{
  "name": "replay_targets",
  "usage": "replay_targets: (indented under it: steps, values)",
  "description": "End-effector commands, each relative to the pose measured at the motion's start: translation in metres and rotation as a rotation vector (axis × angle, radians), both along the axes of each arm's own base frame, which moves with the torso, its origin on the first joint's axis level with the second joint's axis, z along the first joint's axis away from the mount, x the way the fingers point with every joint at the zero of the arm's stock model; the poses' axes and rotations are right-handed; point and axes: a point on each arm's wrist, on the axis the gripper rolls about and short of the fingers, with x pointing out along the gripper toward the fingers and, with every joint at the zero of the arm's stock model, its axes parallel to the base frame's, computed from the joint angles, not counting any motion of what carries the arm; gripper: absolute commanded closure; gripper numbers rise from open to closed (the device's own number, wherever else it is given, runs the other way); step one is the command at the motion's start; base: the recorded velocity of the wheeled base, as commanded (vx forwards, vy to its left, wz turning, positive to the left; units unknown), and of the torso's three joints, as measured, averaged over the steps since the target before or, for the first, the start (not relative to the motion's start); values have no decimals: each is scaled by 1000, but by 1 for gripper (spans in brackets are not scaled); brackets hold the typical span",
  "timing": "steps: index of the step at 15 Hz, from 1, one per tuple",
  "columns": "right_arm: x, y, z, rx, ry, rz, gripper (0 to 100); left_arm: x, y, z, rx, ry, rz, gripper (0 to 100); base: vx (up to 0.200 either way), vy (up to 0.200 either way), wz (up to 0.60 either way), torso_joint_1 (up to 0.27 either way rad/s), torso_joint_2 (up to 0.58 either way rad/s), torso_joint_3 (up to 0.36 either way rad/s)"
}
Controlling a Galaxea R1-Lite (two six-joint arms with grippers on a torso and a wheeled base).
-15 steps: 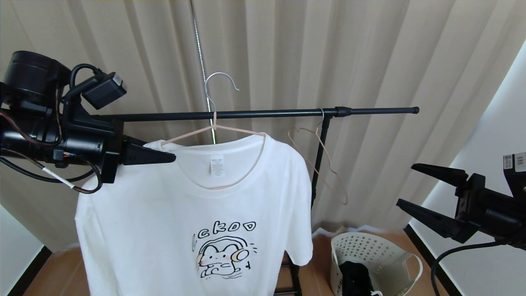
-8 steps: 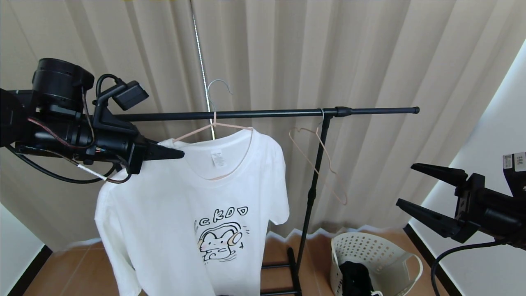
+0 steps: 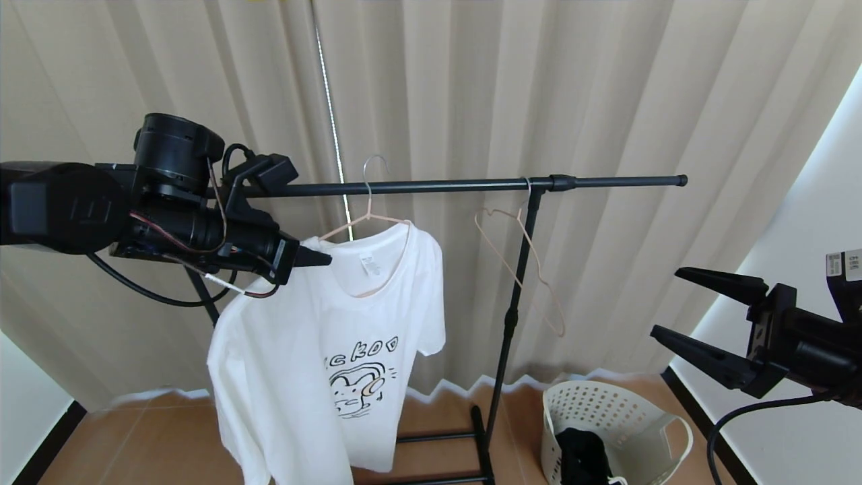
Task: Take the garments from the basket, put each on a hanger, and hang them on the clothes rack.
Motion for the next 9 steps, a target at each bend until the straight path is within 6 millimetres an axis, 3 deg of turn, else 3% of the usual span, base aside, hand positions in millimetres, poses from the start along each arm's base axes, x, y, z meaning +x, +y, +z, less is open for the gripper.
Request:
replay_targets:
  steps: [1,9]
  values:
    - [0,0,0,0,1,1,0,12,-2,-10,-10,19,36,100,0,0,0,0,0,0]
    - [0,-1,-1,-1,2,-2,0,54,-6,-19,-55,36,290,100,0,0,0,0,0,0]
